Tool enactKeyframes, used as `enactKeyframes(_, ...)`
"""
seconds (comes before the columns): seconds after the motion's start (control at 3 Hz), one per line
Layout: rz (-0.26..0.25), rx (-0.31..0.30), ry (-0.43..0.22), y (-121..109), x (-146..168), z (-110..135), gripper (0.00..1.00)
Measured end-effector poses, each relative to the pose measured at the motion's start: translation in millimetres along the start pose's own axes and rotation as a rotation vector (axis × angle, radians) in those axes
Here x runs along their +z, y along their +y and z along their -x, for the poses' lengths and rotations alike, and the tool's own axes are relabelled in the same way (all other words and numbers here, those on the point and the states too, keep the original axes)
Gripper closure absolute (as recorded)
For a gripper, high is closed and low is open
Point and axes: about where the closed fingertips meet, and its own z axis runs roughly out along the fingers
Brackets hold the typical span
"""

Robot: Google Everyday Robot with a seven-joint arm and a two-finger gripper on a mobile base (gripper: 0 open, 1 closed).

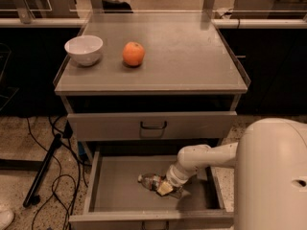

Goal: Pick water bottle from middle drawer and place on counter

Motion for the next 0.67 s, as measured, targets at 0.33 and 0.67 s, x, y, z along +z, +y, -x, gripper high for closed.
enactKeyframes(0.33,0.005,0.003,0.003,2,-3,1,1.00)
enactKeyframes(0.67,-0.004,0.018,0.015,7,-21,2,1.00)
